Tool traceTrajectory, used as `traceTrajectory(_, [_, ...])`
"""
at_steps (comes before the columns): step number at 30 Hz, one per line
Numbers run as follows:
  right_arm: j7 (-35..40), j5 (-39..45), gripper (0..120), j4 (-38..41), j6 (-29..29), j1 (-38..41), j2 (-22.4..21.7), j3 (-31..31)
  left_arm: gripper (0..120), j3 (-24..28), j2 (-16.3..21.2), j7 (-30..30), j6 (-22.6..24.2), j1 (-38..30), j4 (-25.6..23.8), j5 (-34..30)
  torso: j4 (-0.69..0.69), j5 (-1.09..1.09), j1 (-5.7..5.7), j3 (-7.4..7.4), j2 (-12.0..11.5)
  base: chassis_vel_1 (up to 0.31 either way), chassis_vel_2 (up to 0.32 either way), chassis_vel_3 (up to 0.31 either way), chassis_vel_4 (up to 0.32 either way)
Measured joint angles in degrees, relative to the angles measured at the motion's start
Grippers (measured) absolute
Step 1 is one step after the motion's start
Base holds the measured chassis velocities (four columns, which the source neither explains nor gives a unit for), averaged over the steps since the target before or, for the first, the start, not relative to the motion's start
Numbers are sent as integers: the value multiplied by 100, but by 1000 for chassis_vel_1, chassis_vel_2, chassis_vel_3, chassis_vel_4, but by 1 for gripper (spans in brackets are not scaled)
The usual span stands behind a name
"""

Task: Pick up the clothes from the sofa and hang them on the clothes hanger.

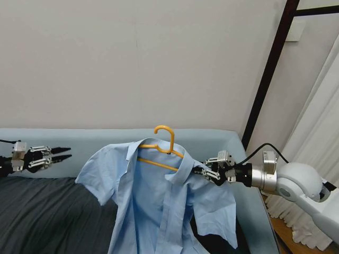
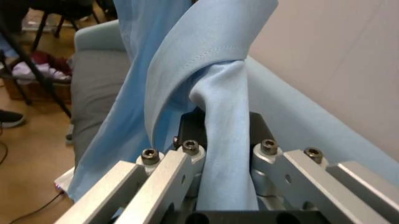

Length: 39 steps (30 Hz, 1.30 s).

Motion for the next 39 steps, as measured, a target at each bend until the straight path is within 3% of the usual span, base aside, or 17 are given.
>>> traceTrajectory(1, [123,137,7,29,-51,63,-74,2,57,-47,-15,-628,-95,159,-19,-39,0,-1,0,0,0,0,0,0,0])
traceTrajectory(3, [174,201,7,43,-70,83,-101,2,61,-73,-34,-862,-127,230,-47,-40,1,0,0,0,0,0,0,0,0])
traceTrajectory(4, [433,456,7,123,-165,152,-213,23,67,-165,-126,-1418,-185,430,-155,-2,1,0,0,0,0,0,0,0,0])
traceTrajectory(7, [1538,1122,7,477,-542,198,-573,244,81,-282,-525,-2263,-382,768,-449,329,1,-2,0,0,0,0,0,0,0])
traceTrajectory(10, [2204,1391,7,655,-792,253,-762,373,89,-381,-801,-2592,-552,982,-657,572,-5,-2,0,0,0,0,0,0,0])
traceTrajectory(12, [2948,1733,7,773,-1196,541,-945,451,98,-660,-1184,-2875,-707,1378,-949,828,-4,2,0,0,0,0,0,0,0])
traceTrajectory(16, [3276,2032,7,756,-1308,970,-1221,501,100,-809,-1559,-2902,-818,1609,-1040,1015,6,-1,0,0,0,0,0,0,0])
traceTrajectory(21, [3107,1843,7,694,-854,1331,-1670,586,100,-841,-1895,-2798,-915,1735,-1074,1120,-3,1,0,0,1,0,0,0,0])
traceTrajectory(25, [3153,1840,7,778,-841,1527,-1931,598,100,-839,-2020,-2776,-913,1793,-1277,1118,0,1,0,0,0,0,0,0,0])
traceTrajectory(29, [3560,1864,7,833,-1256,1753,-2103,559,100,-868,-2165,-2784,-891,1893,-1560,1155,-1,-1,0,-1,1,0,0,0,0])
traceTrajectory(32, [4245,2054,7,857,-1718,1815,-2156,544,100,-953,-2334,-2828,-880,2060,-1784,1253,-1,2,0,0,1,0,0,0,0])
traceTrajectory(34, [5085,2543,7,843,-2117,1862,-2204,545,100,-1003,-2488,-2889,-877,2220,-1899,1375,2,2,0,0,0,0,0,0,0])
traceTrajectory(39, [6132,3284,7,752,-2470,2060,-2211,546,100,-1064,-2663,-2953,-898,2432,-1969,1515,0,0,0,0,1,0,0,0,0])
